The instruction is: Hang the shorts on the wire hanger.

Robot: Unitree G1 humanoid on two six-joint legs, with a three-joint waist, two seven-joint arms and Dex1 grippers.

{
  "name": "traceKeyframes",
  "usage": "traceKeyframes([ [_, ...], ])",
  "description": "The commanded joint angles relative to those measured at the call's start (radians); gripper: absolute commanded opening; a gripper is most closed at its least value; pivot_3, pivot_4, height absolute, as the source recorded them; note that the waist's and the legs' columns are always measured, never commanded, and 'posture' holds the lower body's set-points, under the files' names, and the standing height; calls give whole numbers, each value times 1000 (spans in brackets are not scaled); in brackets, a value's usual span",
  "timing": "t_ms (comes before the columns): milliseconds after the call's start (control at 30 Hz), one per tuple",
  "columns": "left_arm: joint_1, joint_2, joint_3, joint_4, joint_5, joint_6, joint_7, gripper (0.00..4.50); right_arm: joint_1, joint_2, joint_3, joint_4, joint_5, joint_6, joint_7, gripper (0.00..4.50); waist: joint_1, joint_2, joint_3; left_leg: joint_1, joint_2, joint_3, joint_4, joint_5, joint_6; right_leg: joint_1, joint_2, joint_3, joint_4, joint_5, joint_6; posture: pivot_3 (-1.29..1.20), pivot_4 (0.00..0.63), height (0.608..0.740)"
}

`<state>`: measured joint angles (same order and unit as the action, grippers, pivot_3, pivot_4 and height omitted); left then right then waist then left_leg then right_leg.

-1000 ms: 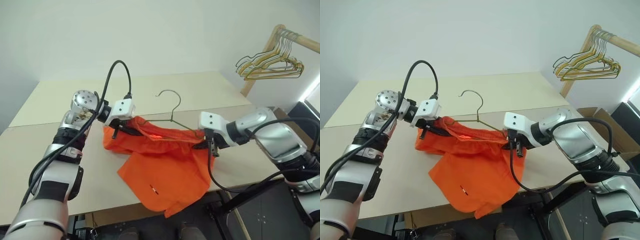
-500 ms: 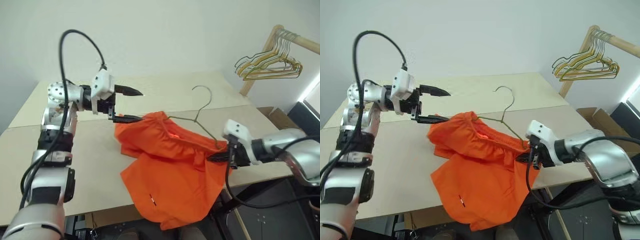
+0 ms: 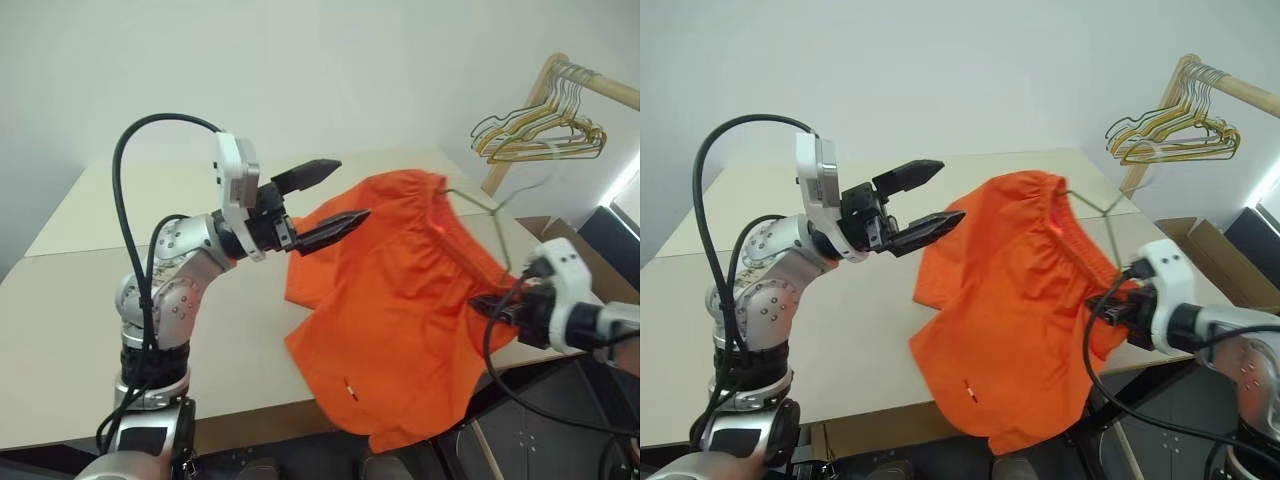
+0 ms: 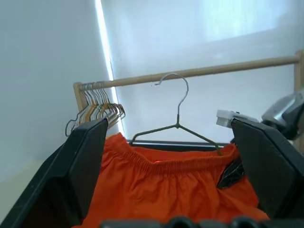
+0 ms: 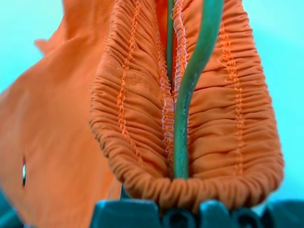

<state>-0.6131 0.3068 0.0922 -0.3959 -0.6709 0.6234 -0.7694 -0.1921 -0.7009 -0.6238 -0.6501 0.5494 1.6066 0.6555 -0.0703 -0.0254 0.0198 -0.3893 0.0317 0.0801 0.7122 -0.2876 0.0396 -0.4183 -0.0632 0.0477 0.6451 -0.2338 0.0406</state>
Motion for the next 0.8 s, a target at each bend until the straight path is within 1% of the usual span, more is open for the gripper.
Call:
traceKeyframes([
  [33, -20, -20, -9, -24, -40, 12, 53, 4482, -16, 28, -142, -21, 25, 8, -166, 0, -12, 3, -2, 1, 0, 1, 0, 0, 0, 0, 0, 1, 0, 0, 0, -232, 0, 740],
  [167, -36, -24, -22, -11, -63, 15, 62, 4482, -33, 24, -184, 29, 64, 8, -342, 0, -51, 7, -4, 2, 0, 2, -1, 0, 0, 1, 2, 3, 0, 0, 0, -266, 0, 740],
  [300, -53, -23, -34, 20, -65, 6, 63, 4482, -119, 43, -262, 107, 115, 8, -546, 0, -95, 10, -6, 3, 0, 2, -2, 0, 0, 1, 3, 6, 0, 0, 0, -284, 0, 740],
  [433, -56, -18, -35, 29, -72, 6, 65, 4482, -180, 40, -294, 169, 173, 8, -711, 0, -137, 10, -6, 5, -1, 3, -2, 0, 0, 3, 3, 10, 0, 0, 0, -293, 0, 740],
  [500, -53, -14, -37, 31, -69, 8, 70, 4482, -245, 34, -333, 253, 217, 8, -795, 0, -155, 10, -5, 5, -1, 4, -2, 0, 1, 5, 3, 11, -1, 0, 2, -291, 0, 740],
  [533, -54, -10, -38, 32, -70, 19, 77, 4482, -271, 26, -344, 292, 235, 8, -837, 0, -166, 10, -5, 6, -1, 4, -2, -1, 1, 9, 4, 12, -3, 0, 2, -291, 0, 740],
  [600, -61, 2, -39, 32, -82, 51, 89, 4482, -325, 8, -363, 367, 251, 8, -922, 0, -179, 10, -5, 11, -2, 5, -3, -1, 2, 16, 4, 14, -6, -1, 6, -284, 0, 740],
  [700, -77, 27, -36, 27, -106, 97, 100, 4482, -431, -19, -405, 489, 252, 8, -1036, 0, -193, 12, -4, 13, -2, 6, -3, -2, 3, 18, 4, 18, -7, -4, 11, -273, 0, 740],
  [800, -80, 32, -32, 24, -108, 98, 109, 4482, -465, -46, -409, 554, 293, 8, -1104, 0, -194, 12, -4, 16, -2, 6, -4, -2, 4, 20, 4, 20, -11, -3, 13, -256, 0, 740],
])
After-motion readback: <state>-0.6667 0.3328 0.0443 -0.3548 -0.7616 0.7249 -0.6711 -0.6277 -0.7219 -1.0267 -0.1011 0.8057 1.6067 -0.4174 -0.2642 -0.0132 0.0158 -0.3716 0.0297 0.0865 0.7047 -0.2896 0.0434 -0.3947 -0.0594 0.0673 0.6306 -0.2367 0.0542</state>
